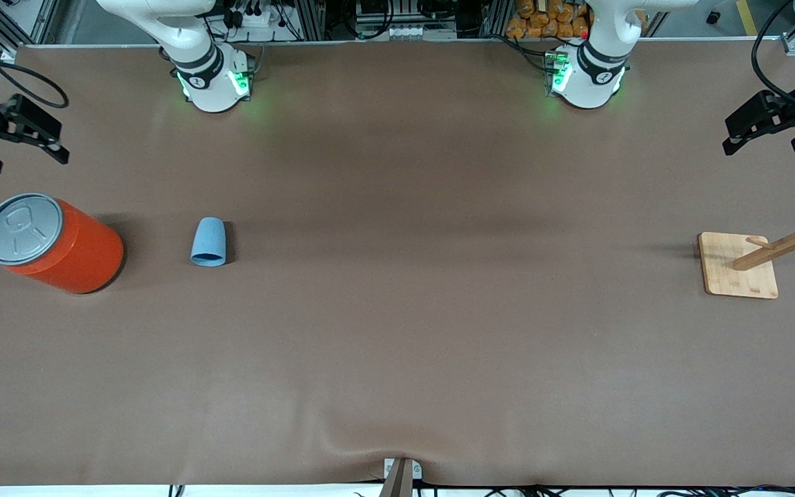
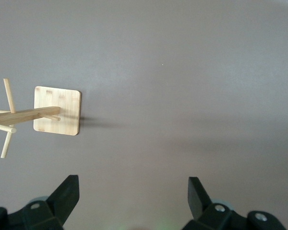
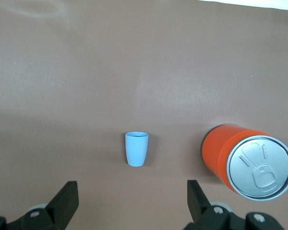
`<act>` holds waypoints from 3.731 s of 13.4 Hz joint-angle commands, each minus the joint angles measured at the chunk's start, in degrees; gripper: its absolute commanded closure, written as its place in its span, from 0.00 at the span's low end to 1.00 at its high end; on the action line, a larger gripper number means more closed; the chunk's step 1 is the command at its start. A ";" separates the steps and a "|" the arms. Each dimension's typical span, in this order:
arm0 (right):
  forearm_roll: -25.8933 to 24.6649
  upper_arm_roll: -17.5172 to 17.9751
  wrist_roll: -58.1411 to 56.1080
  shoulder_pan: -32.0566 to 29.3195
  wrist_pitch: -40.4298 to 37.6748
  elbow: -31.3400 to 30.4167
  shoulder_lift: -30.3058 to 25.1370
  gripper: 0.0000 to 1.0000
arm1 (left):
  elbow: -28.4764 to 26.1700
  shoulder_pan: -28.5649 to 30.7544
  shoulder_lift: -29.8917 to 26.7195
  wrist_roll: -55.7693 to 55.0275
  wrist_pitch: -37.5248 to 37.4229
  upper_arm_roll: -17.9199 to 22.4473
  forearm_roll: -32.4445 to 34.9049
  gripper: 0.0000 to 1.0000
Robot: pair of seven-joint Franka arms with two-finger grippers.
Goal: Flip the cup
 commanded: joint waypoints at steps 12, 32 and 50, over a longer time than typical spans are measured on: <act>-1.50 0.21 -0.89 -0.29 -2.64 4.30 3.08 0.00 | 1.66 0.32 0.53 0.42 -0.75 -0.31 1.23 0.00; -0.53 0.65 13.92 2.77 -4.75 -6.42 12.84 0.00 | 1.49 0.23 -0.09 0.51 -2.77 -0.66 1.32 0.00; 0.17 0.65 9.75 5.51 49.81 -46.68 16.16 0.00 | 1.48 0.05 1.49 0.60 -2.60 -0.58 0.35 0.00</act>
